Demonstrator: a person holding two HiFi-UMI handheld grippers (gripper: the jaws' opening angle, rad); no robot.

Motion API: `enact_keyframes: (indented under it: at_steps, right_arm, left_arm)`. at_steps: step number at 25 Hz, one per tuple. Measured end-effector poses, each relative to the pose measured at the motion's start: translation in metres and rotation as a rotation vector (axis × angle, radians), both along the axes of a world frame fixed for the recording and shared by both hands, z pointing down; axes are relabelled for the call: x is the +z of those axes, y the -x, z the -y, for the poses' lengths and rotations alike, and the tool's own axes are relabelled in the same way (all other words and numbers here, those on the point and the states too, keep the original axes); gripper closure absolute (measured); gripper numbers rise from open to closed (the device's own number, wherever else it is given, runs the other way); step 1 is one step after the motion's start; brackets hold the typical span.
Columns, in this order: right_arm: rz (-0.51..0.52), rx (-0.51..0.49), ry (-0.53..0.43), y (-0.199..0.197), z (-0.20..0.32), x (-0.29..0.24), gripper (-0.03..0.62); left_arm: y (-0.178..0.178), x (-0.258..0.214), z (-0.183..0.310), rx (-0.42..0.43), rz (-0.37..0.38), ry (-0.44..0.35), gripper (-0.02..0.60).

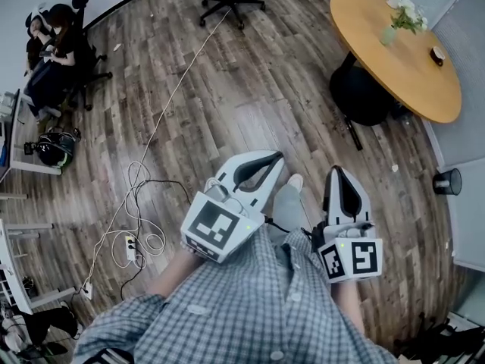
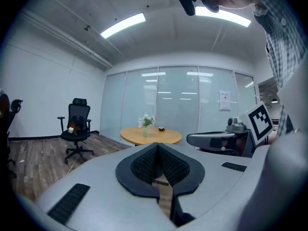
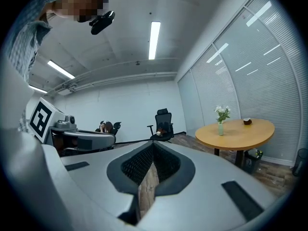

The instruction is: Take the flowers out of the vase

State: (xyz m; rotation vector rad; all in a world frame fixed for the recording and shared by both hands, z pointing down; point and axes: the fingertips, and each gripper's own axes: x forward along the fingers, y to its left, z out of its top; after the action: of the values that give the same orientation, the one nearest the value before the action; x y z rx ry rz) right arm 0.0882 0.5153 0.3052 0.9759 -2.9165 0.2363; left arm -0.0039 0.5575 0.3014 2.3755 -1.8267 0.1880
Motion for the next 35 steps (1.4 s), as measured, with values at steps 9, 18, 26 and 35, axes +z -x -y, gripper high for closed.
enact_keyframes:
  at_steps: [9,18,26,35]
  right_arm:
    - [-0.033,-0.051,0.003,0.017,0.035,0.008,0.585]
    - [-0.076,-0.133,0.013,0.036,0.095,0.014,0.585]
    - [-0.057,-0.181,-0.020,0.047,0.158,0.002,0.585]
    - [-0.041,-0.170,-0.057,0.041,0.227,-0.012,0.585]
  left_arm:
    - [0.022,0.003,0.031,-0.071,-0.016,0.009,0.575]
    - [0.040,0.005,0.088,-0.132,-0.032,0.026,0.575]
    - [0.044,-0.010,0.153,-0.177,-0.002,0.012,0.575]
    - [0.037,-0.032,0.216,-0.155,0.041,-0.029,0.575]
